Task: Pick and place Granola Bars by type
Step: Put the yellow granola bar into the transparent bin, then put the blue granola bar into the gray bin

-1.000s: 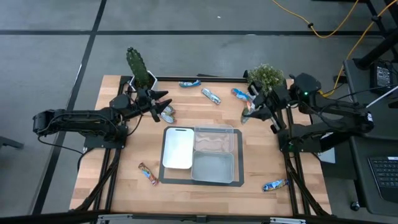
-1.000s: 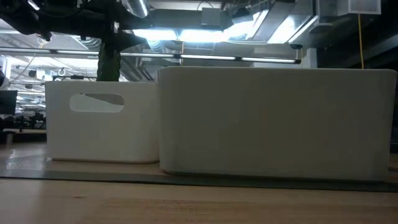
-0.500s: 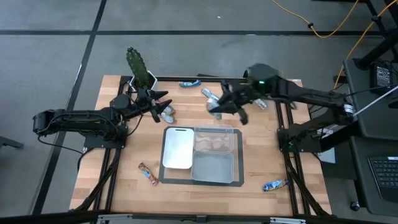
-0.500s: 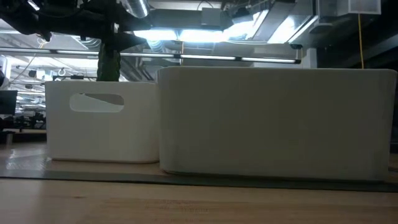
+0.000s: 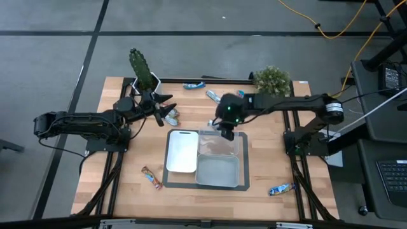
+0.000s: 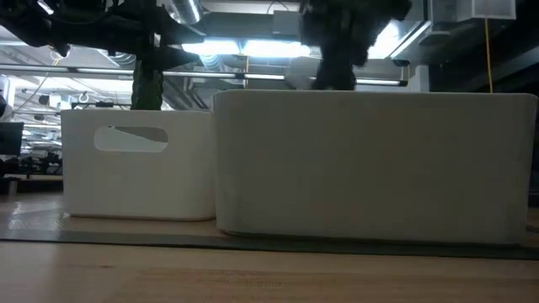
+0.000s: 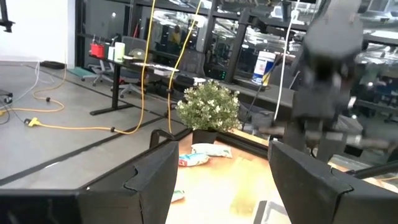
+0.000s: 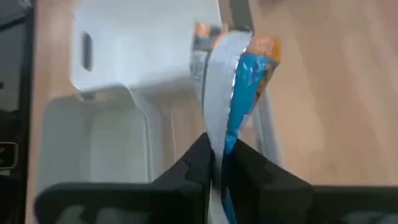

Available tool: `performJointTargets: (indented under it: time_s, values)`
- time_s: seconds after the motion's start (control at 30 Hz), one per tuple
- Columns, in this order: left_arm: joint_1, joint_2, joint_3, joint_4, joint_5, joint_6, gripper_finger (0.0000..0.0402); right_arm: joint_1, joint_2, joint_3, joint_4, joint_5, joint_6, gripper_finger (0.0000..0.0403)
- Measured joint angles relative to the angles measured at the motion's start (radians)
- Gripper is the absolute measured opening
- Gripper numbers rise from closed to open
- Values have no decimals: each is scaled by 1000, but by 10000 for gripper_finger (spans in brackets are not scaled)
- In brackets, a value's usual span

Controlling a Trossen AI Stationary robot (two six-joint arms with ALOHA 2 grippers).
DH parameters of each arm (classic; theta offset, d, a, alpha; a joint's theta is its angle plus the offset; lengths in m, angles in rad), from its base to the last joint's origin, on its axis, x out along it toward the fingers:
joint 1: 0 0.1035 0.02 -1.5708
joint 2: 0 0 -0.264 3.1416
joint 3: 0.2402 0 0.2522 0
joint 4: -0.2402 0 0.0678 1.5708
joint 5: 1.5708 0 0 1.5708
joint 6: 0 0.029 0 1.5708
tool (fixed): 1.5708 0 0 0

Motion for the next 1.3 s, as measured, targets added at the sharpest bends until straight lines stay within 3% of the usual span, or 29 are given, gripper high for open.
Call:
performJointTargets:
  time_s: [0.17, 0.3, 0.43, 0.6, 0.7, 0.83, 0.93, 1.03, 1.3]
  values:
    - [0, 0, 0, -14, 3, 0, 239, 28, 17, -89, 10, 16, 98, 19]
    - [0, 0, 0, -27, 9, 0, 239, 51, 17, -95, 25, 14, 142, 23]
    - [0, 0, 0, -42, 12, 6, 239, 63, 16, -71, 32, 19, 195, 63]
    - [0, 0, 0, -50, 12, 7, 239, 73, 16, -23, -5, 39, 209, 146]
    - [0, 0, 0, -50, 12, 1, 239, 82, 16, 17, -170, -5, 270, 188]
    - [0, 0, 0, -57, 24, -19, 239, 171, 2, 34, -493, -5, 406, 208]
    - [0, 0, 0, -92, 27, -19, 239, 271, -11, 34, -622, -4, 558, 210]
    - [0, 0, 0, -134, 27, -19, 239, 385, -28, 35, -634, 5, 785, 210]
    - [0, 1, -3, -238, 27, -13, 239, 704, -44, 34, -636, 109, 1623, 211]
